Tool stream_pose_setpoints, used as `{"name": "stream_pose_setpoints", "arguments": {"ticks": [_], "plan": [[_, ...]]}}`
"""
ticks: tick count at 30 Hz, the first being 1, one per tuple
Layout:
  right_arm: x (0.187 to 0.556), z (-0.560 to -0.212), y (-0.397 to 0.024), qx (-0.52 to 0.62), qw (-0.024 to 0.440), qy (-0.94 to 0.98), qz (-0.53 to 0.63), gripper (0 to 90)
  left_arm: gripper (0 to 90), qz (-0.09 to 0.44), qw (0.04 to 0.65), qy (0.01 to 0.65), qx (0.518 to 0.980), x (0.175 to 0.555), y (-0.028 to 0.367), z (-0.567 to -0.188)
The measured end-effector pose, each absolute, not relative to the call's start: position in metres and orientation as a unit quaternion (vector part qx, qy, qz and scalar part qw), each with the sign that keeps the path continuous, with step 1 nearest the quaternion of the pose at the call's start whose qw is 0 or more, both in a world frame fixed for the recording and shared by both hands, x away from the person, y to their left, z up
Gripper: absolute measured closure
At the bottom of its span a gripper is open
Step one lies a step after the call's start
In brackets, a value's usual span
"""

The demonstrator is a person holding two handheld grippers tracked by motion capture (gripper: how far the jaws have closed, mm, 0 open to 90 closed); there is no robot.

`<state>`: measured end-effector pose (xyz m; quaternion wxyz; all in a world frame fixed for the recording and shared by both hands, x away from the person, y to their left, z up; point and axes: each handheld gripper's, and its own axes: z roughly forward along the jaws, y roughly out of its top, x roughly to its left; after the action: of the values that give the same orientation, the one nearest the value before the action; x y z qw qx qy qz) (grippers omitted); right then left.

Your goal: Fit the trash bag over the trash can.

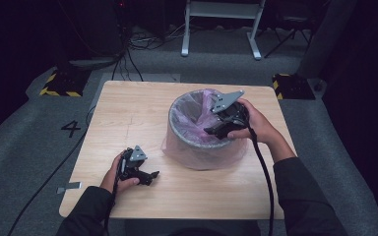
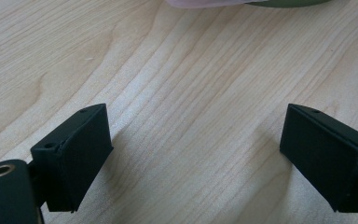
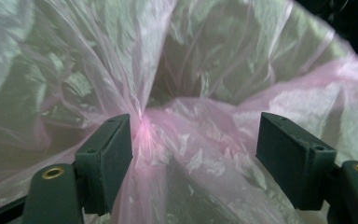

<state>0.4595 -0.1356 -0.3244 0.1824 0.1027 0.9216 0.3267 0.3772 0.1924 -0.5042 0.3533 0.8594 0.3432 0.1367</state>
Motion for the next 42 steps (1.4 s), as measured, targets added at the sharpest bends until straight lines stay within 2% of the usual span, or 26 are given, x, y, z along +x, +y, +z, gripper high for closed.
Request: {"name": "stream_pose_setpoints", "arguments": {"ticks": [8, 15, 21, 25, 30, 36, 42], "plan": [[0.470, -0.331, -0.137, 0.129, 0.150, 0.935, 0.293, 25.9, 8.7, 0.137, 0.354, 0.343, 0.859, 0.377, 0.192, -0.504], [0.470, -0.330, -0.140, 0.146, 0.149, 0.929, 0.306, 21.8, 8.7, 0.138, 0.353, 0.342, 0.860, 0.377, 0.192, -0.504], [0.465, -0.322, -0.155, 0.184, 0.178, 0.897, 0.360, 20.3, 8.6, 0.138, 0.353, 0.342, 0.860, 0.377, 0.192, -0.504], [0.464, -0.318, -0.169, 0.224, 0.176, 0.868, 0.407, 20.9, 8.6, 0.138, 0.352, 0.342, 0.860, 0.377, 0.192, -0.504], [0.454, -0.313, -0.192, 0.254, 0.196, 0.834, 0.448, 19.8, 8.6, 0.138, 0.353, 0.342, 0.860, 0.377, 0.192, -0.504], [0.438, -0.311, -0.213, 0.255, 0.214, 0.825, 0.456, 16.5, 8.6, 0.137, 0.353, 0.343, 0.860, 0.377, 0.192, -0.504], [0.422, -0.323, -0.228, 0.247, 0.233, 0.834, 0.436, 17.0, 8.6, 0.138, 0.354, 0.344, 0.859, 0.378, 0.192, -0.504]]}}
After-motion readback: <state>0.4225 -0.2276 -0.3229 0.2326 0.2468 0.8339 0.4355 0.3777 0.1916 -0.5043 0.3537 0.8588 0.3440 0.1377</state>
